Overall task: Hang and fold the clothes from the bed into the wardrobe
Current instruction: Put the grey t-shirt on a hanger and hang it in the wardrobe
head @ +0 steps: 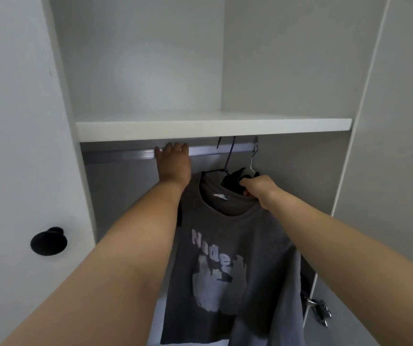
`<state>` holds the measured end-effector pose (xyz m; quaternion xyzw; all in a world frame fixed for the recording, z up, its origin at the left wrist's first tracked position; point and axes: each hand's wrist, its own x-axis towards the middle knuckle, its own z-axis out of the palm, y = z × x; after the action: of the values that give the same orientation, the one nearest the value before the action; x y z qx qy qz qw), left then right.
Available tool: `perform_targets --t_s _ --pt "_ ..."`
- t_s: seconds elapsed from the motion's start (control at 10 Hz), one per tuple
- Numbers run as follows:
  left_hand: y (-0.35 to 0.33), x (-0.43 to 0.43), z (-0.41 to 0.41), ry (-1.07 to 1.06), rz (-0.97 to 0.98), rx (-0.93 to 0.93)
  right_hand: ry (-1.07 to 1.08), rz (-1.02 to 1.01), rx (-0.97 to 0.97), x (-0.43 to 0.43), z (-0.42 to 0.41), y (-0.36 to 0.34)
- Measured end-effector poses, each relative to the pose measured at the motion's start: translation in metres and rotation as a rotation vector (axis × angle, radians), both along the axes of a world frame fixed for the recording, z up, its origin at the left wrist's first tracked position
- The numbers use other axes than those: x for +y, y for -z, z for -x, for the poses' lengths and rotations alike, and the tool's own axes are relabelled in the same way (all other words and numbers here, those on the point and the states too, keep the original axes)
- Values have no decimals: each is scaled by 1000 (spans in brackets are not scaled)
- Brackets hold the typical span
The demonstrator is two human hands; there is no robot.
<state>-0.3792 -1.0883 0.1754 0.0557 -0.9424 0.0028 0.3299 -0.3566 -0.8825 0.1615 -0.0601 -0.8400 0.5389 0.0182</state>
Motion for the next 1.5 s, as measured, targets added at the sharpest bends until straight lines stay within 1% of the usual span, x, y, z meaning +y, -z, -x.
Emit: perform_targets --t_s 0.1,0.2,0.3,0.4,0.5,0.6,0.7,0.8,0.9,1.0,1.1,1.3,1.4,1.5 --pt "-3 -5 10 -7 -8 26 2 -17 -2 -9 9 -3" --pt "-6 -9 20 1 -44 54 13 15 -36 -11 17 -4" --pt "-3 -8 24 -32 -40 84 53 92 -47 -8 23 4" --pt "2 -9 29 -24 -22 134 88 118 -6 -7 26 10" --pt "3 -10 30 -31 -5 143 80 161 7 -9 33 6" --pt "3 -7 31 -42 -2 125 50 154 22 -12 36 -1" --pt "5 -7 33 -34 4 141 23 113 46 -18 35 -8" --pt "5 -7 33 -36 4 144 -12 -21 4 -23 33 -11" --pt "5 -8 35 -33 12 149 -86 -176 1 -22 39 -6" --pt "5 -9 36 -35 15 144 -122 -313 -116 -24 33 4" --pt "5 -8 35 -37 26 149 -123 -223 -62 -24 31 17" --pt "6 -8 35 -47 38 143 17 -232 6 -20 41 32" --pt "6 -9 36 -47 35 145 -31 -295 -5 -13 44 35" --pt "5 -11 36 -48 31 143 -135 -373 -16 -11 43 34"
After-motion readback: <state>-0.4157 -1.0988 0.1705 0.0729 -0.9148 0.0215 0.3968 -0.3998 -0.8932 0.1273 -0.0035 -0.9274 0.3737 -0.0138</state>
